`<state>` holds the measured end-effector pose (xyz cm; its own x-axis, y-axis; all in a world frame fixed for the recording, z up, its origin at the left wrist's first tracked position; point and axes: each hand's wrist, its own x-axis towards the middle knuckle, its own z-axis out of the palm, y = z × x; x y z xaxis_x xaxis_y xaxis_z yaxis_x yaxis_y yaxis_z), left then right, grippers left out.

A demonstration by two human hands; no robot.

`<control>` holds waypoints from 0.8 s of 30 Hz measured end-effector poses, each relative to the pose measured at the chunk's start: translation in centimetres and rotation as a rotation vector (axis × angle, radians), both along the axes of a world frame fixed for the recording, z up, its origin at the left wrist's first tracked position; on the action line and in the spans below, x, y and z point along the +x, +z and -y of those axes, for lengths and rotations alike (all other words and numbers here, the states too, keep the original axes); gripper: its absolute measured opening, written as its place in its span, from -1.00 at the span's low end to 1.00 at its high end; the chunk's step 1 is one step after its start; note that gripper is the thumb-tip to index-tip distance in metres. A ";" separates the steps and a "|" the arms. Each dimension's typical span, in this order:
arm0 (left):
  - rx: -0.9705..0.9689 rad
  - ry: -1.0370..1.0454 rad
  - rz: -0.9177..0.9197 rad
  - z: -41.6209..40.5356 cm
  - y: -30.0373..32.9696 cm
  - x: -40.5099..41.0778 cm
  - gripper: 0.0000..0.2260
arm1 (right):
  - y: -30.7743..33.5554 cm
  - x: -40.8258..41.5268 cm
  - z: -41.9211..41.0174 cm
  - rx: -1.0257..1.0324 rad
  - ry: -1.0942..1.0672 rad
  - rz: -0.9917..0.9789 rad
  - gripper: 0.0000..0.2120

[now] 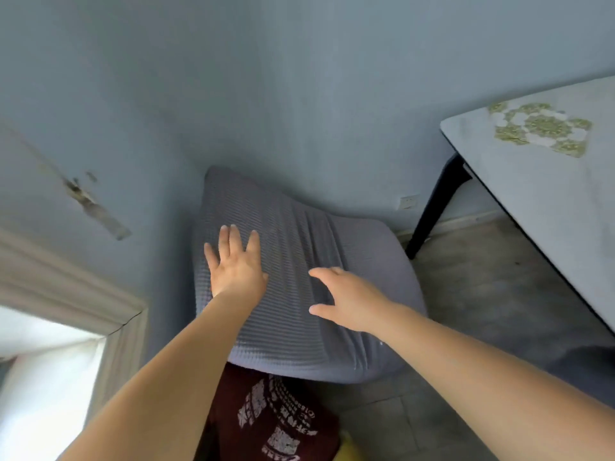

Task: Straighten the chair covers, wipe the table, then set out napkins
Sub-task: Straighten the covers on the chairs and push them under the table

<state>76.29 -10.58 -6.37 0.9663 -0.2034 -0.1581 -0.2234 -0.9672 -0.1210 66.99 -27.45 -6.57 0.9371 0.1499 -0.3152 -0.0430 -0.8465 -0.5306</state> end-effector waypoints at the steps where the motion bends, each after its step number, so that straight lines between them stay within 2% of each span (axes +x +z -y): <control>1: -0.015 0.051 0.004 -1.1 -0.3 0.5 -0.27 | -0.2 1.1 -1.2 0.011 0.018 -0.007 -0.35; 5: -0.239 0.238 -0.064 -3.5 -1.1 1.7 -0.21 | -1.1 4.4 -5.8 0.082 0.069 -0.042 -0.31; 10: -0.527 0.432 -0.119 -4.7 -0.8 4.1 -0.29 | -2.0 6.0 -8.8 0.103 0.107 -0.073 -0.26; 13: -0.648 0.539 -0.217 -5.7 -1.0 5.8 -0.42 | -2.2 6.3 -9.5 0.106 0.120 -0.083 -0.19; 17: -0.724 0.563 -0.344 -6.2 -1.5 6.3 -0.41 | -2.0 6.2 -9.7 0.119 0.129 -0.115 -0.15; 20: -0.837 0.643 -0.415 -6.1 -1.2 6.8 -0.53 | -1.7 6.0 -9.7 0.192 0.124 -0.158 -0.19; 24: -0.864 0.658 -0.380 -5.3 -0.9 6.7 -0.77 | -1.2 5.3 -9.7 0.314 0.035 -0.206 -0.22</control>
<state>83.01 -5.30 -7.26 0.8455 0.1402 -0.5153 0.4752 -0.6377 0.6062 72.34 -17.71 -7.81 0.8517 0.2997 -0.4300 -0.1498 -0.6470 -0.7476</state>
